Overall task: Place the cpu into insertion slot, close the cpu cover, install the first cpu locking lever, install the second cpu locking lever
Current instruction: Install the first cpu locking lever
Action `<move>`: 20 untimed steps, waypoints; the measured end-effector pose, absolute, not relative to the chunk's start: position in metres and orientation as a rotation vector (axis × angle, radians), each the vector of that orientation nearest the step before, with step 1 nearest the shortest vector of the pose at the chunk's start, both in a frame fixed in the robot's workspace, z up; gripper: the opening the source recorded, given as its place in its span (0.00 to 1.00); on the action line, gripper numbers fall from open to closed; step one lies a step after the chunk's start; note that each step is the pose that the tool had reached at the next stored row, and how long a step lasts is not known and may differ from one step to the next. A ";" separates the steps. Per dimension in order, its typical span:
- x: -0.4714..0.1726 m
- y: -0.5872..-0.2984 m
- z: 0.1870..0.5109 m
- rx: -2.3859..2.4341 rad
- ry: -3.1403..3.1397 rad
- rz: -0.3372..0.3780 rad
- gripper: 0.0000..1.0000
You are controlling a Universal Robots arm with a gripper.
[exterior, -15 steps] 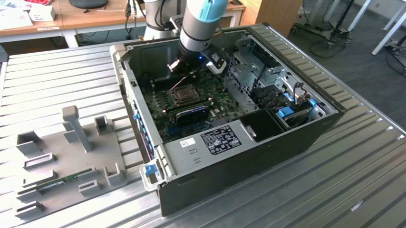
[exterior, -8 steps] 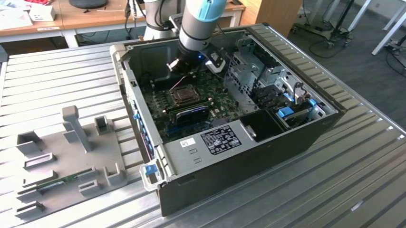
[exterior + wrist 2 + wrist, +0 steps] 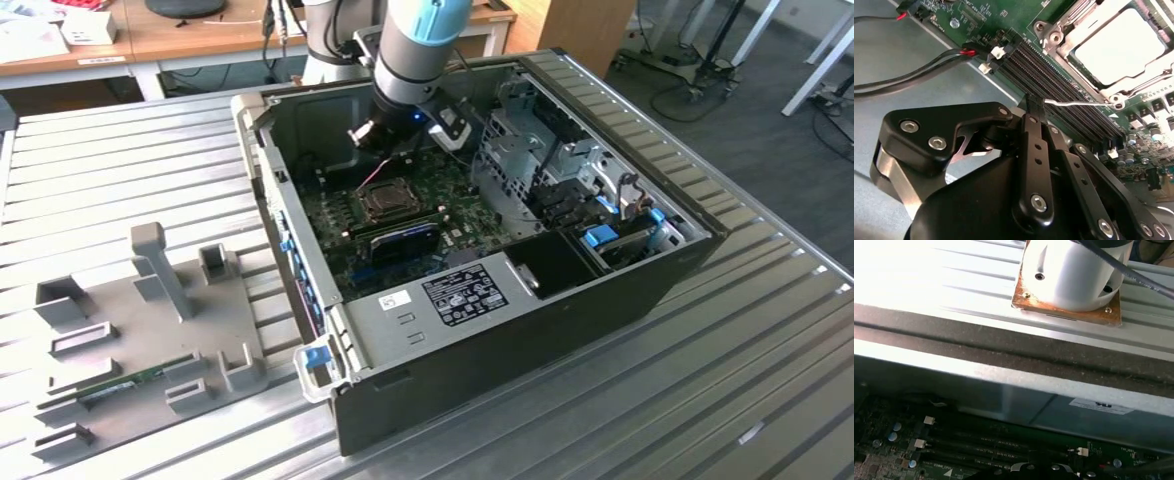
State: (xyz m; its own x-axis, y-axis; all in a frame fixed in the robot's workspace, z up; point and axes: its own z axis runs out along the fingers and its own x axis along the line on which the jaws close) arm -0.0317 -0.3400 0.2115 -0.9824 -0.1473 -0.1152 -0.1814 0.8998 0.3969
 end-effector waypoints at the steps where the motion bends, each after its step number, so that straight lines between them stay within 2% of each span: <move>1: -0.032 -0.340 0.212 -0.259 2.981 0.635 0.10; 8: -0.032 -0.340 0.226 -0.259 2.980 0.637 0.10; 20: -0.041 -0.354 0.227 -0.261 2.970 0.633 0.10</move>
